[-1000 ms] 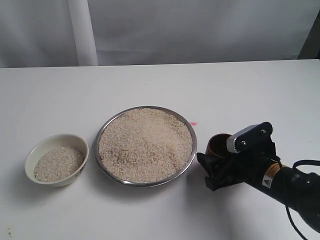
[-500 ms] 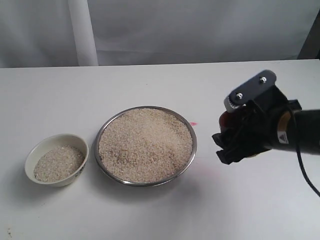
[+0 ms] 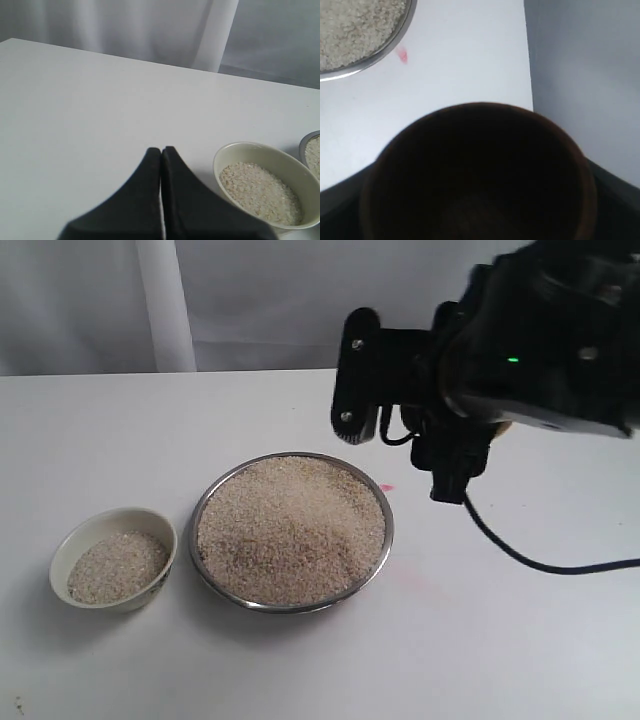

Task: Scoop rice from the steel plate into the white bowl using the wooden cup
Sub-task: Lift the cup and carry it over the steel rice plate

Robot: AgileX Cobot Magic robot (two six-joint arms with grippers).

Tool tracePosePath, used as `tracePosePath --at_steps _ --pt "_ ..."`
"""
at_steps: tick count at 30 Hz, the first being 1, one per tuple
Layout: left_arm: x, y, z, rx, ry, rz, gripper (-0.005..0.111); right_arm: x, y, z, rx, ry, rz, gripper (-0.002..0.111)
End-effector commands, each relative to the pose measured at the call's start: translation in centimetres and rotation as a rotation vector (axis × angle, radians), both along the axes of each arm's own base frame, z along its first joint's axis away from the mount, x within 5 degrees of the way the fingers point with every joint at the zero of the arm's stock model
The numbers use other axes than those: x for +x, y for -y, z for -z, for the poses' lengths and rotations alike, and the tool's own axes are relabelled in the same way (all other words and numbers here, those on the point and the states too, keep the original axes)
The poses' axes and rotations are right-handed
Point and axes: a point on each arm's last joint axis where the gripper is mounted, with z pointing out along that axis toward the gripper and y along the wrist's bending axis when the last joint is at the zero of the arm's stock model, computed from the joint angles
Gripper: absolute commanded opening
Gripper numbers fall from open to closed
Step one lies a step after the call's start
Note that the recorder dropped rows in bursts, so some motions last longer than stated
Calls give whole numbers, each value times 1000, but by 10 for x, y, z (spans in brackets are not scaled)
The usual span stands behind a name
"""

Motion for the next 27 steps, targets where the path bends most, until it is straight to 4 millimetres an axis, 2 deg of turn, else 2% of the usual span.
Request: tracePosePath --at_steps 1,6,9,13,27 --pt "0 1 -2 -6 13 6 0 16 -23 6 -225 -42 -73 0" --pt "0 1 -2 -6 13 6 0 38 -46 20 -385 -89 -167 0" --pt "0 1 -2 -6 13 6 0 48 -57 37 -462 -123 -223 0" --pt "0 1 -2 -6 13 6 0 59 -69 55 -497 -146 -247 0" --pt "0 1 -2 -6 13 6 0 73 -80 113 -641 -208 -280 0"
